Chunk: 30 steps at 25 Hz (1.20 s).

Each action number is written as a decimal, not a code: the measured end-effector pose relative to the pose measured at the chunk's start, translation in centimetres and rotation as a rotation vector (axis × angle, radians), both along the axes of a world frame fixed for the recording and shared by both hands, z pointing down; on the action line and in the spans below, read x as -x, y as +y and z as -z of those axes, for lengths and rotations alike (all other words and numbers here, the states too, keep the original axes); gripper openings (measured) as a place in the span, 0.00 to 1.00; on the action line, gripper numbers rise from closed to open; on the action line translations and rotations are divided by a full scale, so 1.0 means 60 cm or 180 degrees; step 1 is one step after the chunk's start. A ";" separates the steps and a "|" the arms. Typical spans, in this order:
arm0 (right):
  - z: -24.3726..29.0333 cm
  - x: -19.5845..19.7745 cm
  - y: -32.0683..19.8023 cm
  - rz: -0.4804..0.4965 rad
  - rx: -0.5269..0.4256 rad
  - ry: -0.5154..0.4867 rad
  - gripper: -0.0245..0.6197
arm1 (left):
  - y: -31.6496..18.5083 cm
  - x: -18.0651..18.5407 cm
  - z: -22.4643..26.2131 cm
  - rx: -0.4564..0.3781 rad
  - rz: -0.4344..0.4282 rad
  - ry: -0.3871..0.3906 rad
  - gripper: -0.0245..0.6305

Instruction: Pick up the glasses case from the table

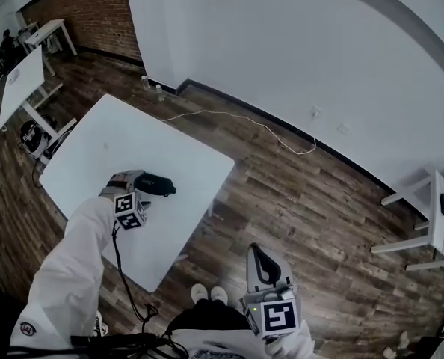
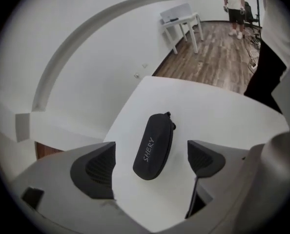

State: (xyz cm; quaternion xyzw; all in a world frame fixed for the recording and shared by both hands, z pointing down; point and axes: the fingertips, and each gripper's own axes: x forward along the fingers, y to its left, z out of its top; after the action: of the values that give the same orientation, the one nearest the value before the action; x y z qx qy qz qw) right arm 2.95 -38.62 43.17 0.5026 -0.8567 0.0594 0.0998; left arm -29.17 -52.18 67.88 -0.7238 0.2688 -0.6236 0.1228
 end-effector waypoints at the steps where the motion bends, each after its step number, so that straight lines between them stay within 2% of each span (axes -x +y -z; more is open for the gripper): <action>1: -0.004 -0.006 0.003 -0.0031 0.0025 0.0021 0.03 | -0.009 0.006 -0.018 0.0092 -0.0065 -0.0128 0.77; 4: -0.015 -0.028 0.014 -0.0154 0.0086 0.0079 0.03 | -0.031 0.023 -0.067 0.0382 -0.0184 -0.0400 0.77; 7: -0.025 -0.051 0.030 -0.0289 0.0147 0.0148 0.03 | -0.035 0.031 -0.105 0.0680 -0.0148 -0.0467 0.77; 11: -0.038 -0.076 0.061 -0.0392 0.0381 0.0171 0.03 | -0.034 0.037 -0.132 0.0900 -0.0205 -0.0572 0.77; 13: -0.042 -0.101 0.063 -0.0507 0.0311 0.0212 0.03 | -0.037 0.033 -0.132 0.0940 -0.0341 -0.0694 0.77; 14: -0.045 -0.110 0.062 -0.0555 0.0273 0.0223 0.03 | -0.041 0.030 -0.132 0.0896 -0.0421 -0.0775 0.74; 16: -0.049 -0.115 0.063 -0.0579 0.0285 0.0234 0.03 | -0.047 0.024 -0.133 0.0744 -0.0532 -0.0881 0.56; 17: -0.049 -0.112 0.063 -0.0564 0.0318 0.0238 0.03 | -0.043 0.020 -0.133 0.0725 -0.0525 -0.0852 0.56; 19: -0.048 -0.101 0.059 -0.0498 0.0303 0.0207 0.03 | -0.026 0.009 -0.125 0.0743 -0.0355 -0.0610 0.56; 21: -0.047 -0.085 0.055 -0.0391 0.0281 0.0128 0.03 | -0.014 -0.006 -0.103 0.0678 -0.0098 -0.0263 0.55; 23: -0.048 -0.069 0.055 -0.0281 0.0347 0.0058 0.03 | -0.003 -0.023 -0.067 0.0516 0.0131 0.0072 0.55; 30: -0.038 -0.037 0.040 -0.0058 0.0105 -0.0052 0.03 | 0.072 -0.073 0.138 -0.0190 0.0866 0.1208 0.55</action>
State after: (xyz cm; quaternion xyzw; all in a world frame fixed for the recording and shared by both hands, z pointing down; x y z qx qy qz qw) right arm 5.20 -36.21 45.46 0.5082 -0.8518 0.0786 0.1005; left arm -24.79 -47.84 59.59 -0.7812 0.4005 -0.4788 0.0062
